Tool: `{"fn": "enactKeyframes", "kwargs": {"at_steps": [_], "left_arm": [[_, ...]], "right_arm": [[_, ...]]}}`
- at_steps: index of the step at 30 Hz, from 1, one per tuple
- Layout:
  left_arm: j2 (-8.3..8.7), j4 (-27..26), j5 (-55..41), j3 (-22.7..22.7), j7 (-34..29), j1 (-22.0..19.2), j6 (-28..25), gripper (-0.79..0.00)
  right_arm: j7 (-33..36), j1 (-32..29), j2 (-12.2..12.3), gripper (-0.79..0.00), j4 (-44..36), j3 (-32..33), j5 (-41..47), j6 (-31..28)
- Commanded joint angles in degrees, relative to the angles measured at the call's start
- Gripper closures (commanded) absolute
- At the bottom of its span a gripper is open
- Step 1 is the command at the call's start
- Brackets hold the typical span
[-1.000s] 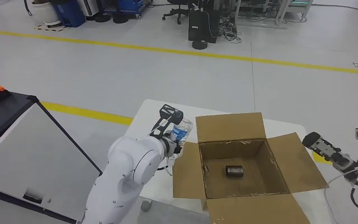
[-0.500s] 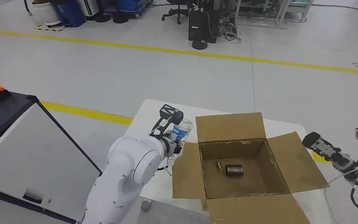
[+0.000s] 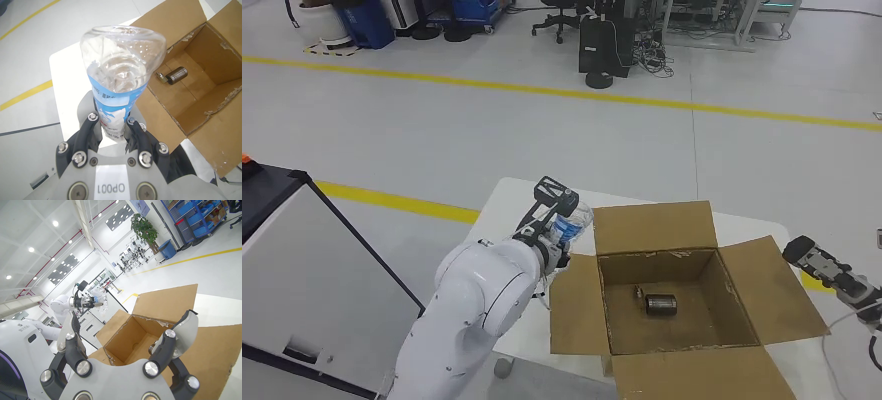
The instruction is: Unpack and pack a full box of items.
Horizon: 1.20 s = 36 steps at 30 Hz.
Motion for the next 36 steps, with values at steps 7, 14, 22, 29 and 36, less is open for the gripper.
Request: {"fn": "enactKeyframes", "kwargs": {"at_steps": [7, 14, 22, 29, 36], "left_arm": [[-1.08, 6.71, -11.52, 6.69, 0.01, -11.72, 1.62, 0.0], [-3.24, 20.88, -25.03, 14.5, 0.01, -24.19, 6.54, 0.0], [-7.2, 37.29, -32.18, 24.23, 1.71, -33.69, 4.87, 0.0], [-10.92, 49.56, -44.64, 27.82, 6.59, -36.55, 1.64, 0.0], [-13.9, 57.02, -49.15, 31.37, 9.73, -38.02, 0.67, 0.0]], "right_arm": [[0.0, 0.0, 0.0, -0.785, 0.0, 0.0, 0.0, 0.0], [0.0, 0.0, 0.0, -0.785, 0.0, 0.0, 0.0, 0.0], [0.0, 0.0, 0.0, -0.785, 0.0, 0.0, 0.0, 0.0], [0.0, 0.0, 0.0, -0.785, 0.0, 0.0, 0.0, 0.0], [0.0, 0.0, 0.0, -0.785, 0.0, 0.0, 0.0, 0.0]]}}
